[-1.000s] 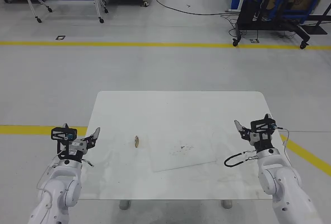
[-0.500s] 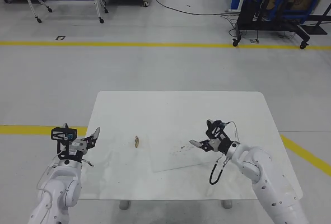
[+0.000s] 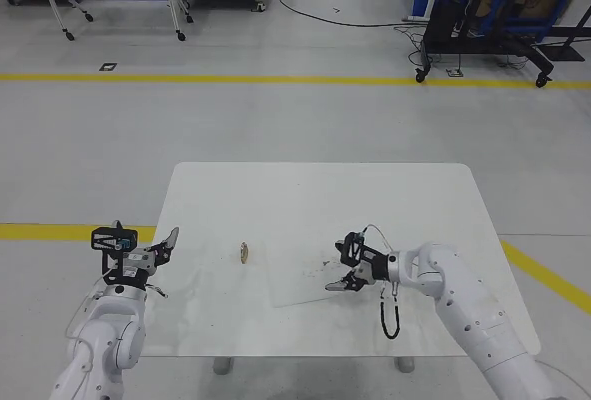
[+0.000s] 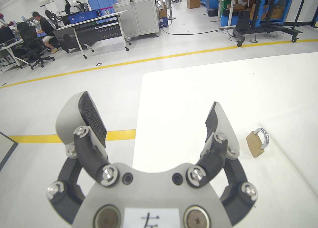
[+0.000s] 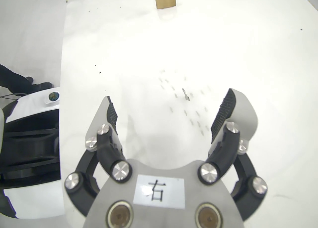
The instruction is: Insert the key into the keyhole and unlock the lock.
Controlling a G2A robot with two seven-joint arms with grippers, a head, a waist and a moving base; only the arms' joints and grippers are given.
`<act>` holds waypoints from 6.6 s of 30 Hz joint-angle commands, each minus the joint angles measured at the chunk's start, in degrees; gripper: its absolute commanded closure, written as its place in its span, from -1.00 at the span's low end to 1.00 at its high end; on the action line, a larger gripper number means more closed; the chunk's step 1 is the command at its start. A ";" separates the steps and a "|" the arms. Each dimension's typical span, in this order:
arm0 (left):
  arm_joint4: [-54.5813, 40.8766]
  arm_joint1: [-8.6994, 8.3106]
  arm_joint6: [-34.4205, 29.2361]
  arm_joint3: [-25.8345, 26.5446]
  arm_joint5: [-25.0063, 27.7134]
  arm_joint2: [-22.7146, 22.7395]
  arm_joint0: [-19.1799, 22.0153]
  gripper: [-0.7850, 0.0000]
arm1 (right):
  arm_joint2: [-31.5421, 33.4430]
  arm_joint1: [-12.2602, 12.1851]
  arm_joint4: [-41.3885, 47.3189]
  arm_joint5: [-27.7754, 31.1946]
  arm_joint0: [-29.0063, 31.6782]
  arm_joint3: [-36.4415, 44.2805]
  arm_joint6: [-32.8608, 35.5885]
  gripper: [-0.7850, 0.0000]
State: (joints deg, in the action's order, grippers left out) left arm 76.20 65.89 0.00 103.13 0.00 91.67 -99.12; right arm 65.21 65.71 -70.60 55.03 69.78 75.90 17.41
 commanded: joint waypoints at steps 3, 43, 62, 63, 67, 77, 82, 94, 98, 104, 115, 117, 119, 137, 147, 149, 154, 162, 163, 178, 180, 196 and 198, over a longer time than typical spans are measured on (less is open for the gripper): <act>0.00 0.00 0.00 0.00 0.00 0.00 0.00 -1.00 | -2.42 0.19 -7.42 -2.73 -0.56 0.11 -4.65 0.00; 0.00 0.00 0.00 0.00 0.00 0.00 0.00 -1.00 | 2.07 -1.47 -3.21 -5.74 0.69 2.88 -13.09 1.00; 0.00 0.00 0.00 0.00 0.00 0.00 0.00 -1.00 | -2.38 -1.49 50.45 2.97 -2.13 -4.70 -16.55 1.00; 0.00 0.00 0.00 0.00 0.00 0.00 0.00 -1.00 | -2.38 -1.49 50.45 2.97 -2.13 -4.70 -16.55 1.00; 6.55 -0.27 0.86 -0.24 -2.27 0.98 0.11 -1.00 | -2.38 -1.49 50.45 2.97 -2.13 -4.70 -16.55 1.00; -20.06 0.43 -0.74 -1.03 15.50 -1.11 3.09 -1.00 | -2.38 -1.49 50.45 2.97 -2.13 -4.70 -16.55 1.00; -32.95 1.08 -7.71 -4.48 23.59 -7.67 10.46 -1.00 | -2.38 -1.49 50.45 2.97 -2.13 -4.70 -16.55 1.00; -69.64 2.82 -24.82 -16.87 35.56 -20.17 24.72 -1.00 | -6.17 -0.40 58.52 1.48 -2.01 -5.22 -14.73 1.00; -74.32 3.11 -28.68 -20.24 38.09 -22.50 27.11 -0.61 | -9.55 0.50 66.23 1.40 -3.92 -7.62 -10.69 1.00; -79.04 3.39 -34.80 -25.10 40.09 -25.18 30.41 -0.76 | -14.08 1.91 76.72 1.00 -6.93 -10.84 -3.59 1.00; -74.07 4.05 -32.95 -27.17 43.15 -28.70 32.29 0.12 | -19.64 4.85 87.71 2.10 -11.41 -17.75 3.69 1.00; -73.78 4.05 -32.72 -27.39 43.19 -28.75 32.49 0.18 | -19.89 5.18 88.29 2.46 -11.76 -18.49 4.22 1.00; -73.23 4.01 -32.51 -27.53 43.08 -28.69 32.68 0.24 | -20.40 5.43 88.81 2.45 -11.93 -18.90 5.73 1.00; -70.66 3.76 -30.94 -27.52 43.05 -28.95 32.26 1.00 | -19.89 6.66 89.48 2.91 -12.85 -21.61 9.48 1.00; -69.77 3.56 -29.60 -27.14 42.92 -28.59 31.76 1.00 | -19.00 6.80 88.97 2.70 -12.58 -21.52 10.15 -1.00; -69.71 3.45 -29.32 -26.98 43.16 -28.16 31.63 1.00 | -19.00 6.80 88.97 2.70 -12.58 -21.52 10.15 -1.00; -69.68 3.12 -29.12 -26.74 43.44 -27.09 31.15 1.00 | -19.00 6.80 88.97 2.70 -12.58 -21.52 10.15 -1.00; -66.76 2.45 -30.51 -25.87 43.81 -25.72 30.85 1.00 | -17.93 5.75 86.16 1.87 -12.18 -19.77 15.03 -1.00; -66.15 2.35 -31.04 -25.67 43.90 -25.67 30.83 1.00 | -17.21 5.22 85.34 1.40 -12.22 -19.70 16.97 -1.00; -67.38 1.77 -39.41 -25.58 46.58 -28.80 32.22 1.00 | -11.55 1.16 87.30 -5.30 -8.81 -11.25 31.29 0.20; -67.45 1.65 -39.89 -25.66 46.63 -28.87 32.34 1.00 | -11.43 1.09 87.82 -5.38 -8.81 -11.41 31.77 0.34; -67.57 1.22 -38.92 -26.33 46.63 -29.80 32.94 1.00 | -12.18 1.23 89.43 -5.44 -9.46 -12.11 33.71 1.00; -66.66 1.20 -37.76 -26.38 45.80 -29.67 32.85 0.51 | -12.17 1.21 89.23 -5.34 -9.47 -12.18 33.79 1.00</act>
State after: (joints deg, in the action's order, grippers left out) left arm 9.13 67.09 -38.41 76.75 46.26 61.96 -66.19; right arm 53.03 66.94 18.74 49.65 60.31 63.75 51.15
